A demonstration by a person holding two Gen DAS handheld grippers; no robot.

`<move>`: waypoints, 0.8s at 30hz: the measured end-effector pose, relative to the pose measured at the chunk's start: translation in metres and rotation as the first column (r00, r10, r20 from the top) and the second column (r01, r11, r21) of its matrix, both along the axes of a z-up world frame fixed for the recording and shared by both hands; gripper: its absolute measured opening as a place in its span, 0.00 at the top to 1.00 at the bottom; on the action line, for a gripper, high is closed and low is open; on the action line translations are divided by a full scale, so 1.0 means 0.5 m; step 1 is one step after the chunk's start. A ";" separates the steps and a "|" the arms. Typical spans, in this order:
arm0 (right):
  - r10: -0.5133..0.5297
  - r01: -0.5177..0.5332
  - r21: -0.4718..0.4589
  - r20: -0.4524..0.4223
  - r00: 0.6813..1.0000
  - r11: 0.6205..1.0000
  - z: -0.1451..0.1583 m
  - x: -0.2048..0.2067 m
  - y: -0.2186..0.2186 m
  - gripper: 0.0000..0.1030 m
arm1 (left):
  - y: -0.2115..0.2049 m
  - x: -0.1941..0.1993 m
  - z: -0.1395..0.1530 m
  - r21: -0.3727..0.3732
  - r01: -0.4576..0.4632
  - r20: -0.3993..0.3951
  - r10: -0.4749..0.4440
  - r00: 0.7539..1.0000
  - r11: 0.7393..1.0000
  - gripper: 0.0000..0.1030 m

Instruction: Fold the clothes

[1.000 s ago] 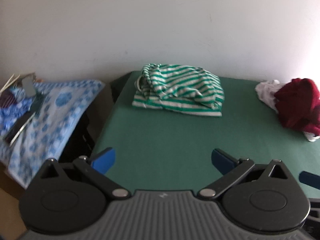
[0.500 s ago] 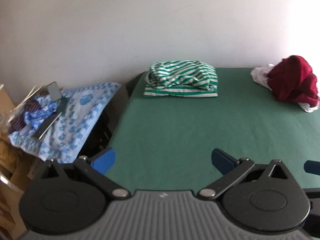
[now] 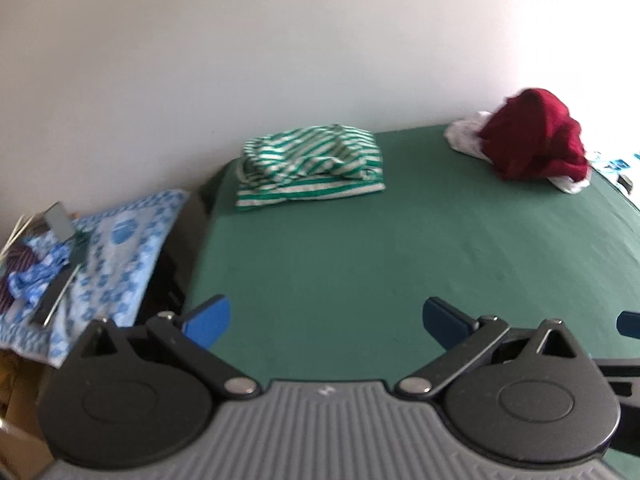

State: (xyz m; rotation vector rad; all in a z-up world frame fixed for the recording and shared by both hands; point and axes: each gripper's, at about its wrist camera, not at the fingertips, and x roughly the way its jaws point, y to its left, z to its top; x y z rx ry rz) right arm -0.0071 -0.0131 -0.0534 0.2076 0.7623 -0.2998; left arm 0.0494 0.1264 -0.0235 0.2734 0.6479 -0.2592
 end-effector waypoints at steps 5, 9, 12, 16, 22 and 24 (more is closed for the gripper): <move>-0.066 0.067 0.029 -0.024 0.998 0.997 -0.013 -0.011 -0.035 0.16 | -0.028 0.008 -0.006 -0.007 0.031 -0.022 -0.031 0.999 0.999 0.00; -0.094 0.096 0.039 -0.039 0.995 0.995 -0.023 -0.013 -0.063 0.16 | -0.058 0.016 -0.002 -0.021 0.032 -0.018 -0.032 0.999 0.999 0.00; -0.058 0.061 0.038 -0.056 0.997 0.997 -0.033 0.003 -0.088 0.16 | -0.080 0.020 0.000 -0.035 0.017 -0.001 -0.017 1.000 0.999 0.00; 0.025 -0.022 0.037 -0.078 0.997 0.999 -0.041 0.024 -0.121 0.16 | -0.085 0.007 0.024 -0.086 -0.004 0.072 0.010 0.997 0.996 0.04; 0.127 -0.126 0.061 -0.010 0.992 0.990 -0.024 0.044 -0.164 0.16 | -0.062 -0.031 0.071 -0.098 -0.144 0.231 0.163 0.959 0.985 0.00; 0.145 -0.145 0.085 0.003 0.989 0.986 -0.025 0.052 -0.171 0.16 | -0.058 -0.027 0.078 -0.093 -0.110 0.200 0.127 0.971 0.990 0.00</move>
